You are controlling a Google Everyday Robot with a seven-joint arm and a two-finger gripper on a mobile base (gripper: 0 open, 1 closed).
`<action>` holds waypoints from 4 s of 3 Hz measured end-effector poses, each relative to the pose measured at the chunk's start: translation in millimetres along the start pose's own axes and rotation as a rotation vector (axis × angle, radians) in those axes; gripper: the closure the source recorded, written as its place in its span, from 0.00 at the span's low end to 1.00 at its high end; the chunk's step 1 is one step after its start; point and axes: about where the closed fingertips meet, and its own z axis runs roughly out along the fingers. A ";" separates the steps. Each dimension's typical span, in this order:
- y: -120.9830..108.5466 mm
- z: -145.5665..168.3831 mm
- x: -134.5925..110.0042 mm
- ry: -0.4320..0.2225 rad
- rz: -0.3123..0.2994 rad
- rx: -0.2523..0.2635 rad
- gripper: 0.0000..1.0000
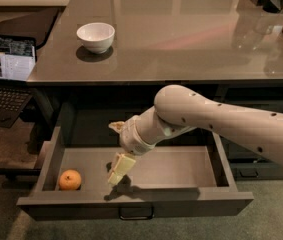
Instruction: Pick orange can from top drawer and place on counter
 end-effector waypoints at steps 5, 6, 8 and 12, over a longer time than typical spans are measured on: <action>7.4 66.1 -18.6 -0.105 -0.063 -0.094 0.31; 10.9 75.3 -18.3 -0.114 -0.066 -0.118 0.28; 16.9 121.7 -41.5 -0.122 -0.084 -0.169 0.37; 11.8 145.0 -31.2 -0.114 -0.054 -0.218 0.32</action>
Offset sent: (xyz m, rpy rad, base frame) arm 0.0079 0.0385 -0.0057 0.0856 -0.0414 0.0401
